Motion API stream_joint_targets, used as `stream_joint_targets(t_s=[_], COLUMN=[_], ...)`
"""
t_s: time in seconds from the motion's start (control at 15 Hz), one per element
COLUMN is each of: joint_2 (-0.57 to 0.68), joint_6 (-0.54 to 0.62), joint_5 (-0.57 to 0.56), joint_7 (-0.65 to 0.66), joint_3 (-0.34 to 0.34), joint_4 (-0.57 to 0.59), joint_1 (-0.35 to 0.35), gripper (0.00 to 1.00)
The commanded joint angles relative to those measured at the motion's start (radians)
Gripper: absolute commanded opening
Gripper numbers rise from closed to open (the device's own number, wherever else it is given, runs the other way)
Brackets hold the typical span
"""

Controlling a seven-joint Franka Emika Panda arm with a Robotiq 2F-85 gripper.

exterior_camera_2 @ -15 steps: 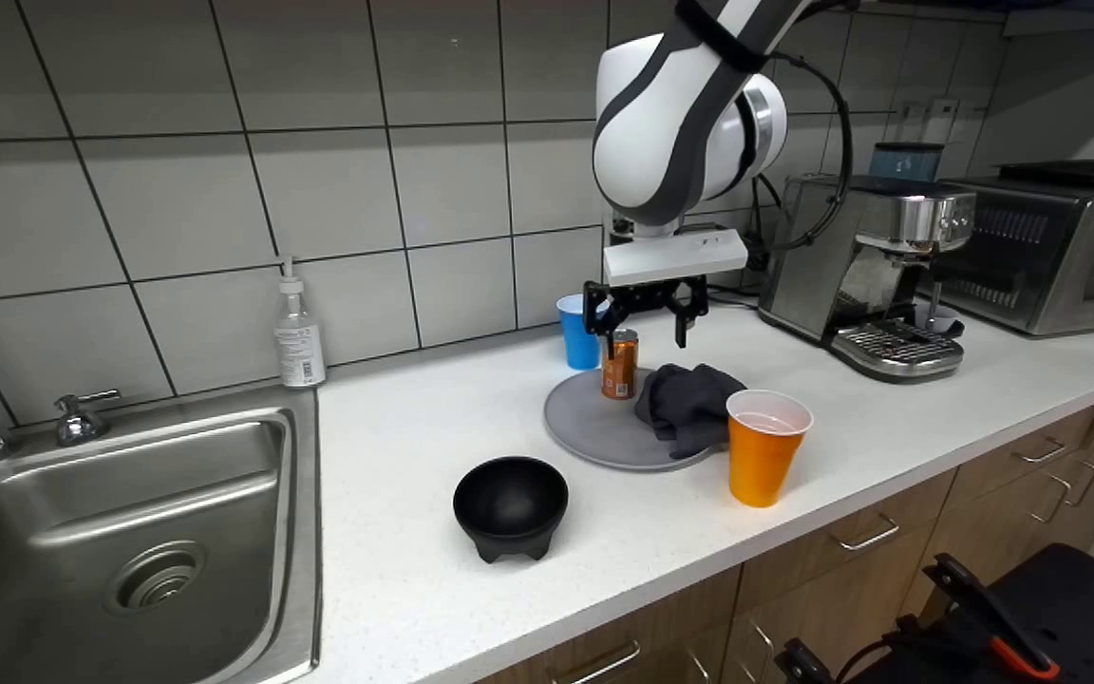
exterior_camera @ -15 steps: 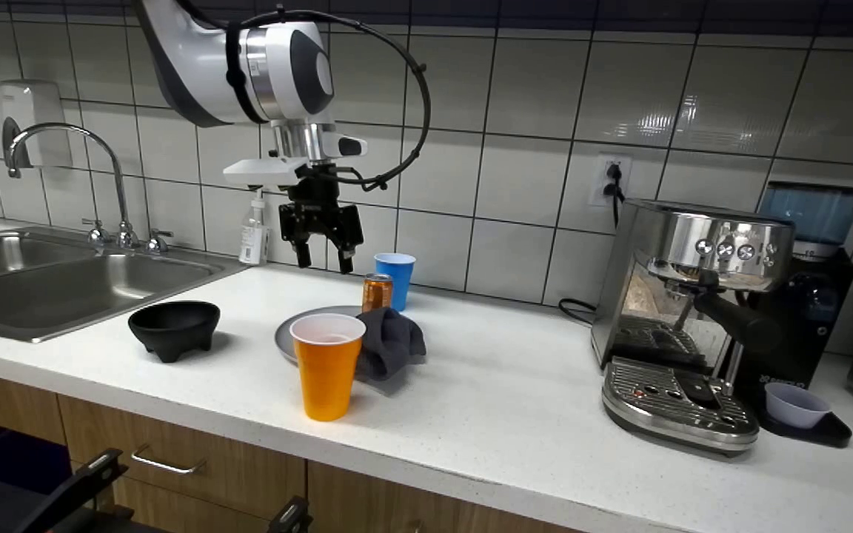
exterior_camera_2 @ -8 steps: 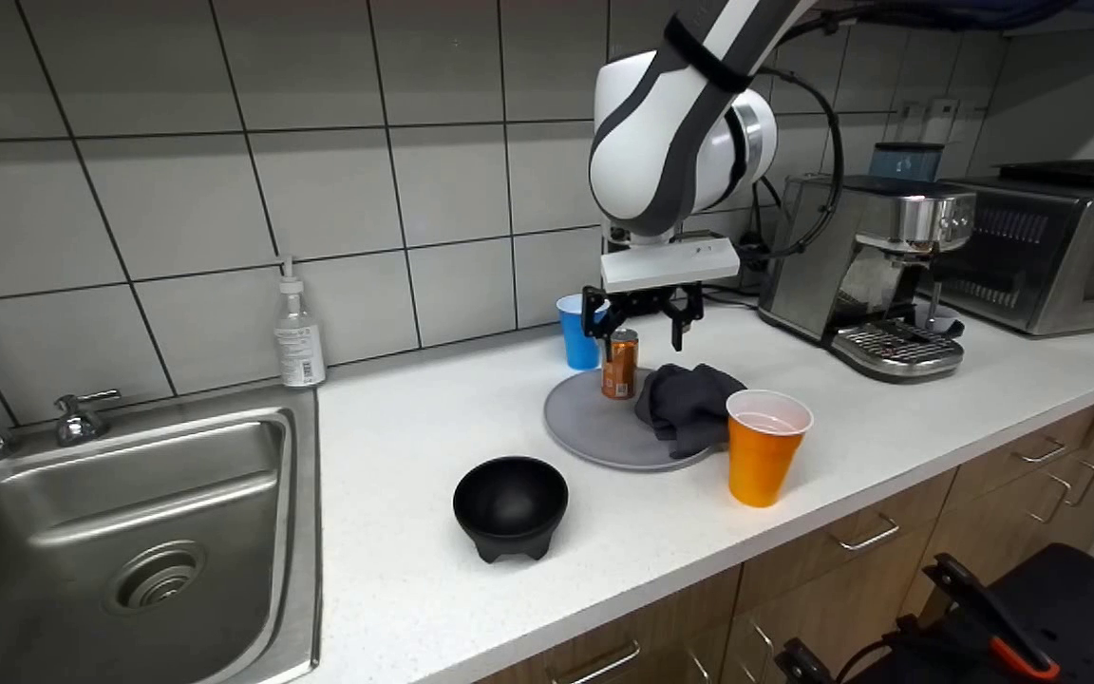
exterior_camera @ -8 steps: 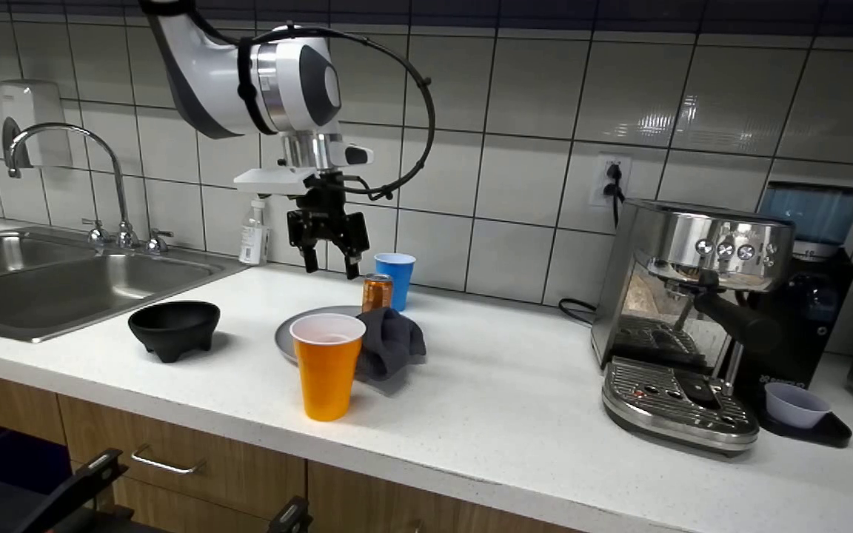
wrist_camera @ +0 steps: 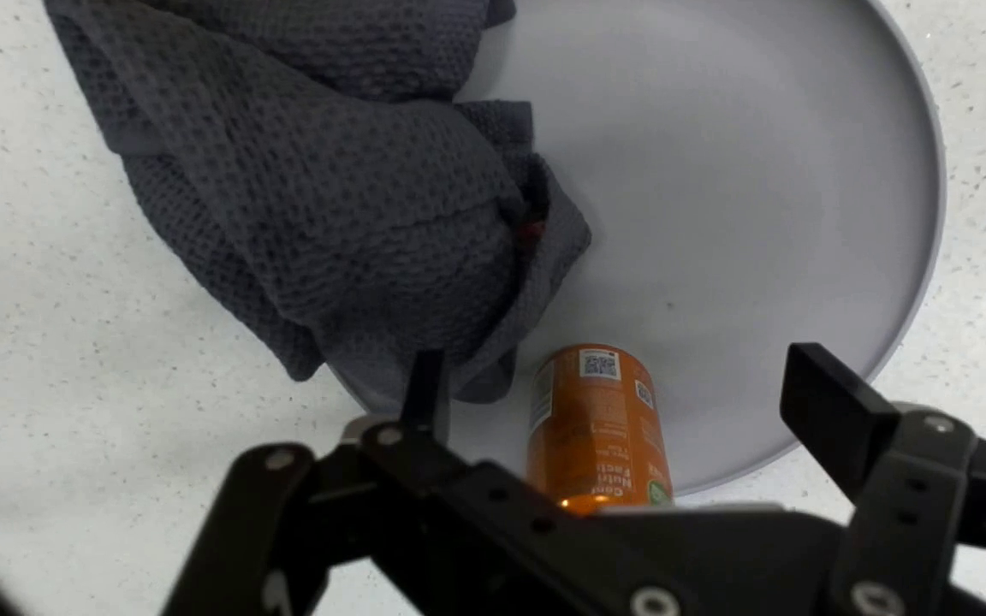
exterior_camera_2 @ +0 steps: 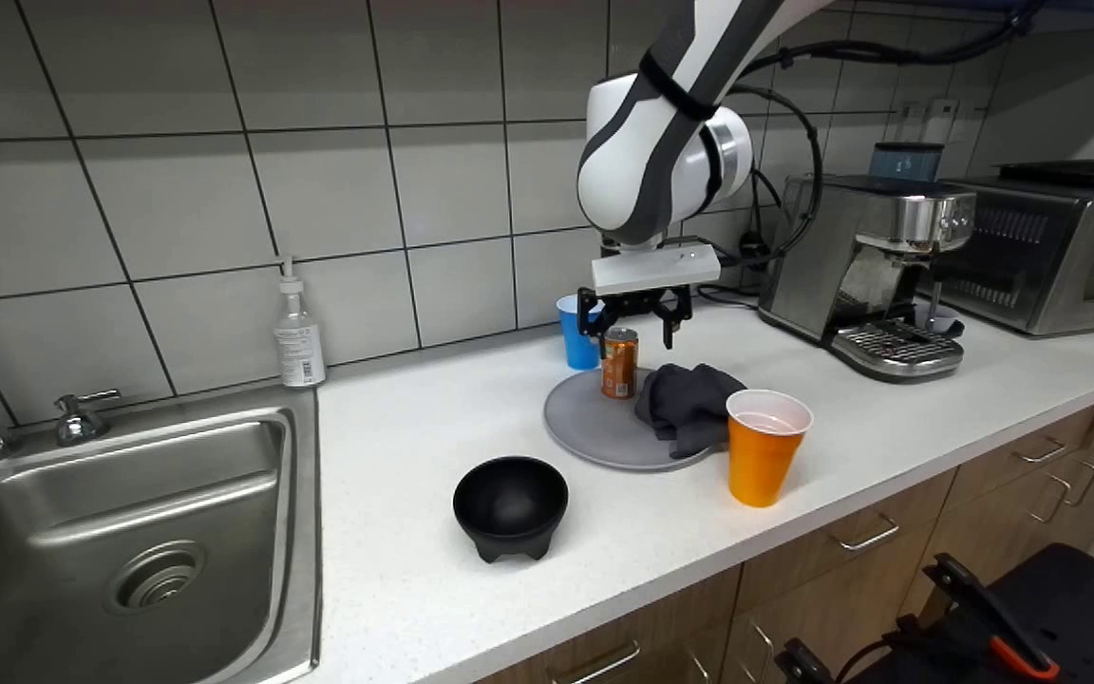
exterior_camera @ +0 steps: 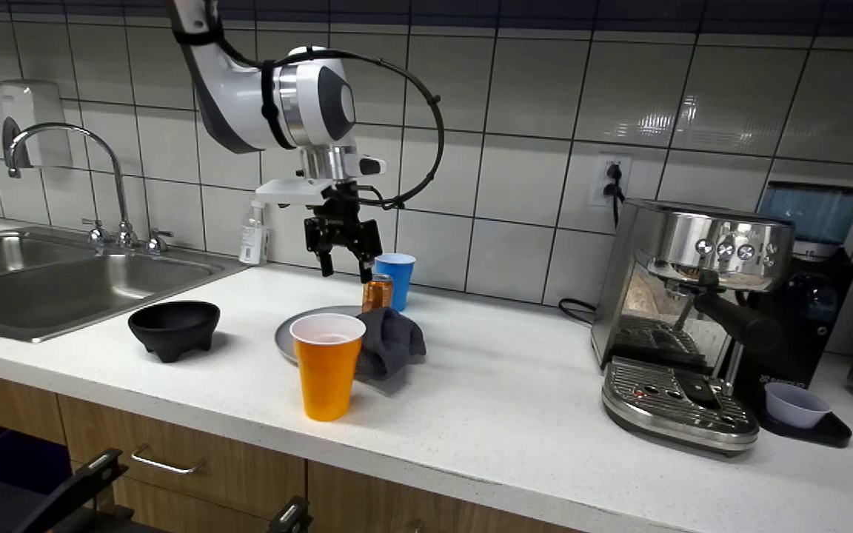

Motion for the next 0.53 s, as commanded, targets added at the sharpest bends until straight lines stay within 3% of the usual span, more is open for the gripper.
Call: stream_joint_targets(t_s=[0.0, 0.47], joint_2=[0.064, 0.160], joint_6=[-0.022, -0.043], joint_5=[0.028, 0.086], joint_7=[0.009, 0.011], joint_3=[-0.018, -0.032], joint_4=[0.085, 0.195], joint_1=[0.014, 0.024], gripper=[1.00, 1.00])
